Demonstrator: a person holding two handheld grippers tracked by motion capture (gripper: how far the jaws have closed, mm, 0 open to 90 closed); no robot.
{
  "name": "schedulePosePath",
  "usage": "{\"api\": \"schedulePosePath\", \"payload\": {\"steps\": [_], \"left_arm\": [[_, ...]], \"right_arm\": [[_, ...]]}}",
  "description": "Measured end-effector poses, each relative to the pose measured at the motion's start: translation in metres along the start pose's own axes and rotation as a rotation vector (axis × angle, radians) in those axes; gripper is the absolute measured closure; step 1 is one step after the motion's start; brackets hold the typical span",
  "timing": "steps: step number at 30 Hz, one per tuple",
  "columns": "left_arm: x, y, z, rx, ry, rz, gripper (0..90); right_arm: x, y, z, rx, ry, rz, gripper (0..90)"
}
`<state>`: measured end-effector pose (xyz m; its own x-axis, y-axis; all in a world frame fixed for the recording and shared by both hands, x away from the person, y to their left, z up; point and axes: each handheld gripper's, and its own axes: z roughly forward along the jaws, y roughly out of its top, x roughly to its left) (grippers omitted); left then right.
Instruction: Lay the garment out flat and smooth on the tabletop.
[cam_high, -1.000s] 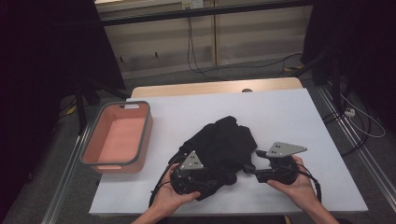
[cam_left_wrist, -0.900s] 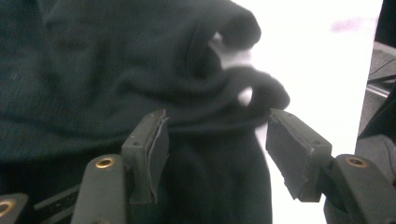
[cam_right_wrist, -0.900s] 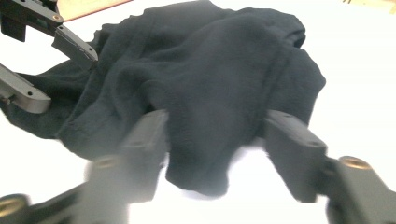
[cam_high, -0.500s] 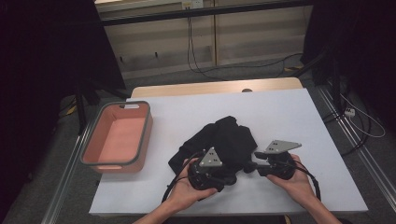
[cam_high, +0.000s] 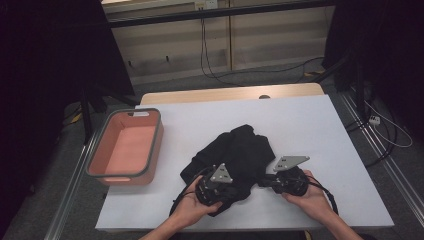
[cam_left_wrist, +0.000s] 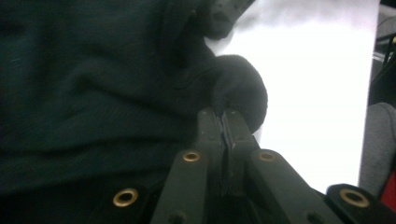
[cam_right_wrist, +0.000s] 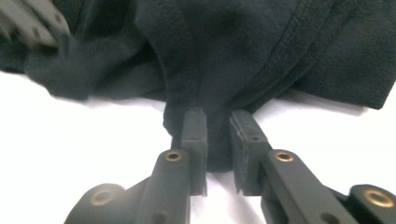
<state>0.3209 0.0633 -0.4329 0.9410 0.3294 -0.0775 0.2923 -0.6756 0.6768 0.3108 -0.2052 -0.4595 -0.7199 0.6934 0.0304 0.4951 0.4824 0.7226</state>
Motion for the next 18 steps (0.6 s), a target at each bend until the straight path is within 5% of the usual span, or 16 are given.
{"api": "schedulePosePath", "payload": {"steps": [3,12,18], "left_arm": [[0.007,-0.001,-0.017,-0.057,0.015,-0.022,88.0],[0.037,0.005,-0.057,-0.185,0.11,-0.09,88.2],[0.056,0.016,-0.08,-0.268,0.167,-0.119,88.2]], "right_arm": [[0.003,0.001,-0.004,-0.008,-0.009,-0.015,81.1],[-0.009,0.015,-0.03,-0.181,-0.066,0.041,81.6],[-0.02,0.03,-0.037,-0.239,-0.078,0.06,81.5]]}}
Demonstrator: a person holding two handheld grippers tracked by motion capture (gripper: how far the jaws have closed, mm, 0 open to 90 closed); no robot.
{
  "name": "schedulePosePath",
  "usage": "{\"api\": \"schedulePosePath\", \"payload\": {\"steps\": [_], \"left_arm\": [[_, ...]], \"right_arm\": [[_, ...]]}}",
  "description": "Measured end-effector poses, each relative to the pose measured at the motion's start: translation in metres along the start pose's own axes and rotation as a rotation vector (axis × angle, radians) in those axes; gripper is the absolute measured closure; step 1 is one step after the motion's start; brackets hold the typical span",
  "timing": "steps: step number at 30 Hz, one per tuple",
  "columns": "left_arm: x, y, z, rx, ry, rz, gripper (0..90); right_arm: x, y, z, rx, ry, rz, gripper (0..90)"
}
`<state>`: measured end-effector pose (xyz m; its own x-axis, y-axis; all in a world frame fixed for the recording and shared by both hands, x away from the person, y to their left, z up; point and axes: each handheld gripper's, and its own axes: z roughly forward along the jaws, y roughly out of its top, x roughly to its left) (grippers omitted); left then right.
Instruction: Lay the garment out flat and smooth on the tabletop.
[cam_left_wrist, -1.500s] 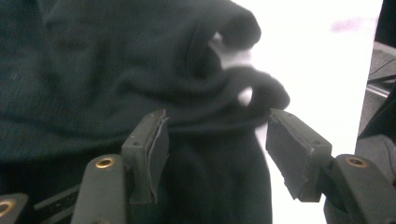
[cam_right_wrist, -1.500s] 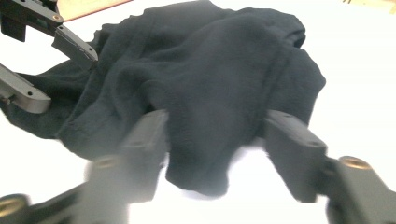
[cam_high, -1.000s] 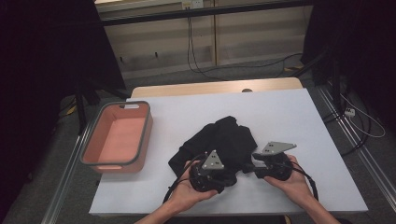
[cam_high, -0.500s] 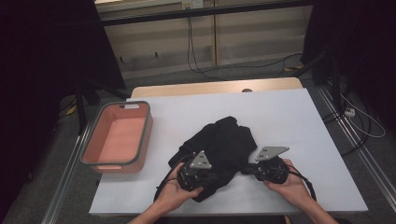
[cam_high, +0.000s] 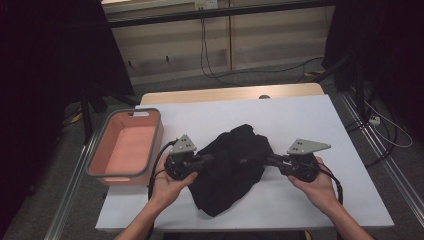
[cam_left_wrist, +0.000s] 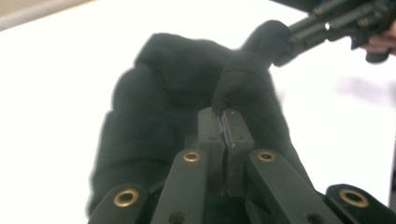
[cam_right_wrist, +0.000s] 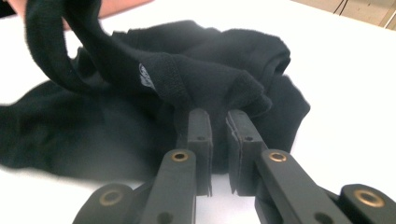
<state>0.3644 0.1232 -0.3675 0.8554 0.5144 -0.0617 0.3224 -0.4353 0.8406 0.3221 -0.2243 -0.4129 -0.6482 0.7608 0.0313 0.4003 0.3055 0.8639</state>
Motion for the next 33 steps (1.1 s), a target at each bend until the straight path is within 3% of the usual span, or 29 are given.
{"api": "schedulePosePath", "payload": {"steps": [1,5,10,12,16,18,24,28,33], "left_arm": [[0.0,0.0,0.0,0.0,0.0,0.0,88.2],[0.022,0.01,0.001,-0.028,0.047,-0.044,88.2],[0.038,0.004,0.016,-0.007,0.062,-0.086,87.8],[0.043,-0.003,0.02,-0.012,0.064,-0.123,87.4],[0.049,-0.013,0.027,0.026,0.088,-0.145,83.0],[0.049,-0.016,0.027,0.034,0.107,-0.161,71.9],[0.041,-0.018,0.015,0.021,0.108,-0.158,55.7],[0.024,-0.021,0.01,0.028,0.074,-0.103,53.8],[0.0,-0.036,0.022,0.095,0.025,-0.041,53.3]], "right_arm": [[-0.001,0.004,0.001,-0.008,-0.003,0.0,81.5],[-0.007,0.021,0.008,-0.038,-0.012,-0.007,81.1],[-0.017,0.04,0.029,-0.056,-0.009,0.006,80.0],[-0.019,0.04,0.04,-0.041,-0.009,0.014,79.7],[-0.017,0.031,0.06,0.018,0.0,0.014,77.0],[-0.016,0.027,0.064,0.032,-0.006,0.012,71.2],[-0.023,0.03,0.055,-0.013,-0.048,0.058,52.4],[-0.031,0.028,0.042,-0.043,-0.064,0.089,45.3],[-0.03,0.014,0.038,0.011,-0.055,0.073,34.4]]}}
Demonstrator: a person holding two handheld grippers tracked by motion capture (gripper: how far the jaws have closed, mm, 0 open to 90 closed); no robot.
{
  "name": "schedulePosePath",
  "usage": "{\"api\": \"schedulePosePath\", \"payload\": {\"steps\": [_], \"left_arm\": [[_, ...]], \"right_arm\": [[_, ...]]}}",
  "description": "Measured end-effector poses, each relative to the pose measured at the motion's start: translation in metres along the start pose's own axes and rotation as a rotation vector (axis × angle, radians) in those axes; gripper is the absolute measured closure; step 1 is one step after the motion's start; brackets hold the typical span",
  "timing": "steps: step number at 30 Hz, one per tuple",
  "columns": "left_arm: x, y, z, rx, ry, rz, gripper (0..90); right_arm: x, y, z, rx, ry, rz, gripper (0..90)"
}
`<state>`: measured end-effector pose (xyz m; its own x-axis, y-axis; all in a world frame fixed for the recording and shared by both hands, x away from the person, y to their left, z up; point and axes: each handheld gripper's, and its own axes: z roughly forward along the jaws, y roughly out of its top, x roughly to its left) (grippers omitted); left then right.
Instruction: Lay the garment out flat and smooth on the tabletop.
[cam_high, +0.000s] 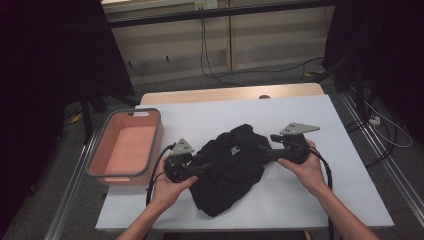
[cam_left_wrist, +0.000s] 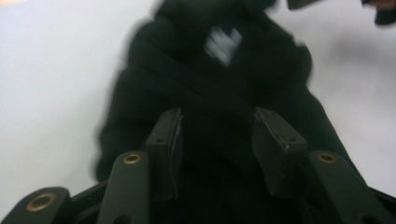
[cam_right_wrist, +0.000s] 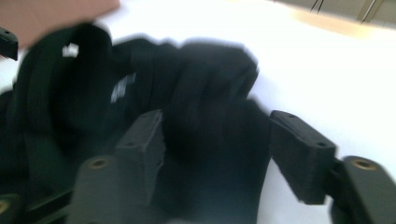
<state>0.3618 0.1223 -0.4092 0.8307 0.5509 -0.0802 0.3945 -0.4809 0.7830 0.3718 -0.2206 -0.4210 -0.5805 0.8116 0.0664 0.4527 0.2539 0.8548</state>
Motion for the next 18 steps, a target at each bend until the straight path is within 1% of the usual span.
{"api": "schedulePosePath", "payload": {"steps": [1,3,5,6,7,8,10,11,12,14,15,16,17,18], "left_arm": [[-0.004,-0.002,0.002,0.015,-0.013,0.015,53.2],[-0.012,-0.005,0.004,0.021,-0.033,0.032,53.1],[-0.017,-0.009,0.005,0.033,-0.052,0.049,54.3],[-0.02,-0.011,0.006,0.038,-0.06,0.048,55.6],[-0.022,-0.013,0.007,0.042,-0.07,0.048,55.8],[-0.025,-0.015,0.007,0.055,-0.078,0.058,56.4],[-0.028,-0.02,0.01,0.066,-0.076,0.071,56.9],[-0.029,-0.023,0.013,0.08,-0.073,0.072,56.9],[-0.028,-0.025,0.017,0.094,-0.062,0.077,56.7],[-0.026,-0.028,0.026,0.116,-0.043,0.08,54.5],[-0.025,-0.029,0.029,0.127,-0.029,0.087,53.5],[-0.025,-0.029,0.032,0.128,-0.016,0.09,52.2],[-0.023,-0.029,0.033,0.138,-0.016,0.101,51.6],[-0.022,-0.029,0.034,0.138,-0.012,0.095,51.6]], "right_arm": [[0.002,-0.004,0.0,0.015,0.004,-0.008,32.1],[0.006,-0.011,0.002,0.043,0.022,-0.024,29.4],[0.009,-0.018,0.01,0.089,0.035,-0.029,24.9],[0.01,-0.021,0.015,0.111,0.042,-0.037,24.1],[0.012,-0.022,0.02,0.127,0.042,-0.047,22.9],[0.015,-0.022,0.024,0.14,0.042,-0.053,21.7],[0.018,-0.023,0.031,0.158,0.051,-0.062,19.7],[0.019,-0.024,0.034,0.168,0.053,-0.07,19.3],[0.02,-0.025,0.037,0.18,0.054,-0.077,19.1],[0.022,-0.026,0.04,0.185,0.05,-0.079,19.3],[0.023,-0.026,0.04,0.187,0.052,-0.08,21.7],[0.023,-0.026,0.04,0.191,0.063,-0.086,27.1],[0.024,-0.026,0.04,0.192,0.068,-0.085,29.6],[0.024,-0.027,0.039,0.191,0.068,-0.082,34.1]]}}
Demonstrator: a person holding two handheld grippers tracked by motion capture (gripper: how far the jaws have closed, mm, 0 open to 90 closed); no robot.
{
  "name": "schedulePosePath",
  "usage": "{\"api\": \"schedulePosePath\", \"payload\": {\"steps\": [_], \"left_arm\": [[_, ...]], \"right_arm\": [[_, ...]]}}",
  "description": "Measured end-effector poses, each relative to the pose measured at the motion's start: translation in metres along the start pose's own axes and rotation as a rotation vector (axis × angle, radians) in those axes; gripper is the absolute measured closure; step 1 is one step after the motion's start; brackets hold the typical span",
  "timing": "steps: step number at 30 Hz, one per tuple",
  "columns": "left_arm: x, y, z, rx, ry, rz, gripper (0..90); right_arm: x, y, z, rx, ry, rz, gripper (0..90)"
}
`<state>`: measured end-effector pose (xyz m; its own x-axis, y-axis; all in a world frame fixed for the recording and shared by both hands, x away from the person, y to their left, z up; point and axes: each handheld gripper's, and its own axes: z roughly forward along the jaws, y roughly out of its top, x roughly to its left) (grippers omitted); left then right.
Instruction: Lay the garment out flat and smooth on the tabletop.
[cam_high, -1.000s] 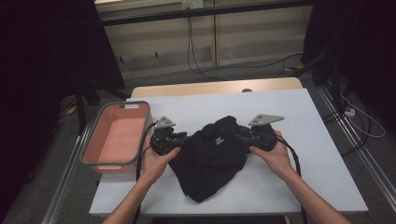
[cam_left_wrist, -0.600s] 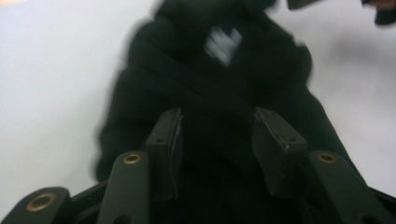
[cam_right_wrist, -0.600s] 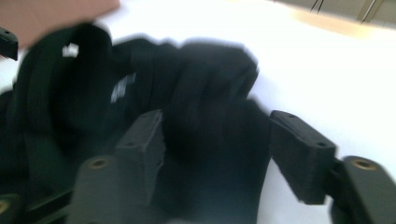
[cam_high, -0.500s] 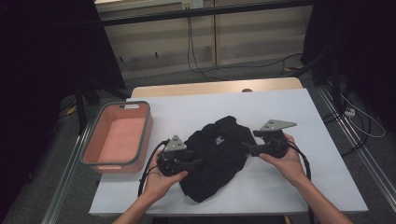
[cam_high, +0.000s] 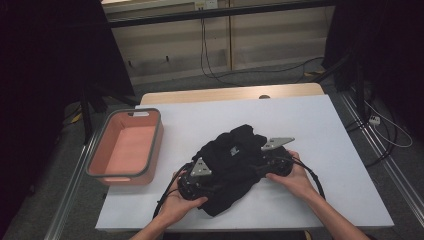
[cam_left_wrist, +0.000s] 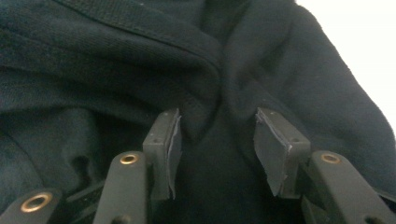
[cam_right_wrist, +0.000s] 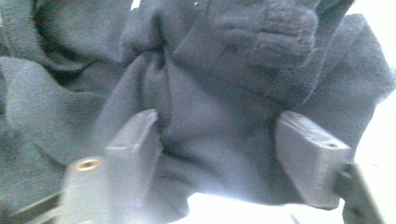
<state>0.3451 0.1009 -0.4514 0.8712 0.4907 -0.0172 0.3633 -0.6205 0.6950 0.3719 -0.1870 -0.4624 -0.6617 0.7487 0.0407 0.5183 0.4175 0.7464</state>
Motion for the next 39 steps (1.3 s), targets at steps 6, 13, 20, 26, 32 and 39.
{"api": "schedulePosePath", "payload": {"steps": [6,13,20,26,32,39], "left_arm": [[0.003,0.0,0.002,0.001,-0.044,-0.03,62.6],[0.001,0.001,0.0,0.02,-0.079,-0.019,90.0],[0.001,-0.001,-0.003,0.022,-0.09,-0.031,90.0],[-0.004,-0.004,-0.009,0.046,-0.108,-0.026,90.0],[-0.009,-0.008,-0.017,0.057,-0.124,-0.034,90.0],[-0.008,-0.013,-0.028,0.019,-0.117,-0.064,89.0]], "right_arm": [[0.006,-0.003,-0.008,0.023,0.003,-0.012,77.4],[0.014,-0.007,-0.016,0.043,0.006,-0.017,82.1],[0.029,-0.018,-0.03,0.058,0.033,-0.027,82.2],[0.042,-0.029,-0.044,0.063,0.061,-0.034,79.7],[0.039,-0.028,-0.046,0.035,0.075,-0.006,54.2],[0.029,-0.023,-0.058,-0.048,0.046,0.043,45.7]]}}
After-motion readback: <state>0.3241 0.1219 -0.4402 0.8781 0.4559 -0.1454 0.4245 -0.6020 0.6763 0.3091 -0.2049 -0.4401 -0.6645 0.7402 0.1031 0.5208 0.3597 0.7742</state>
